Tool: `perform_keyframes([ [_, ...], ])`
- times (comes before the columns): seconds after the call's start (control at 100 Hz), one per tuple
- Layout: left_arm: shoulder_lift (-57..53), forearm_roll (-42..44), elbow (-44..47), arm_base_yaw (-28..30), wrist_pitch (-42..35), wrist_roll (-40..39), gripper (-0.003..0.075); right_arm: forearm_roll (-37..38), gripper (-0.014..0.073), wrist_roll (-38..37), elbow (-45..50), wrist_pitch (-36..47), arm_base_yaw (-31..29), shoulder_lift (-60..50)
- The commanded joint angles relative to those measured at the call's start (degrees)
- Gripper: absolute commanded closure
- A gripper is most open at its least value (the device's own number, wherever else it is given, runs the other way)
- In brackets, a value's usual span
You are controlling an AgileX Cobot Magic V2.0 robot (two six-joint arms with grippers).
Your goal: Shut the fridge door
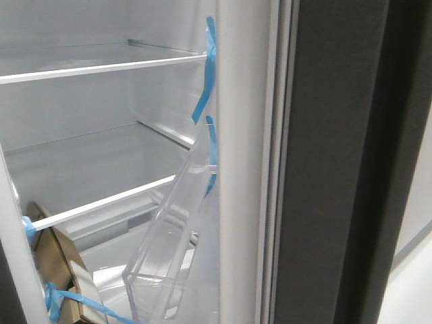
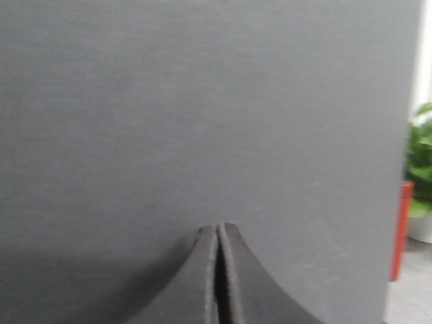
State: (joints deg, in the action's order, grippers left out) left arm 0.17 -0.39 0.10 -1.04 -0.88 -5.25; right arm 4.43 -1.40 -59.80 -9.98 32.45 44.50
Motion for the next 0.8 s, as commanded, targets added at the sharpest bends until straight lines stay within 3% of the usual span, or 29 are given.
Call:
perform_keyframes([
  [0.0, 1.1, -0.1, 1.6, -0.2, -4.4, -0.2, 0.0741, 0.5, 0.0670, 0.0, -1.9, 3.9, 1.9, -0.5],
  [0.36, 1.1, -0.1, 1.6, -0.2, -4.4, -0.2, 0.0741, 0.5, 0.0670, 0.0, -2.5, 4.0, 6.6, 2.4],
  [0.79, 1.1, -0.1, 1.6, -0.2, -4.4, -0.2, 0.0741, -0.5, 0.0670, -0.4, -16.5, 4.0, 8.5, 19.7],
])
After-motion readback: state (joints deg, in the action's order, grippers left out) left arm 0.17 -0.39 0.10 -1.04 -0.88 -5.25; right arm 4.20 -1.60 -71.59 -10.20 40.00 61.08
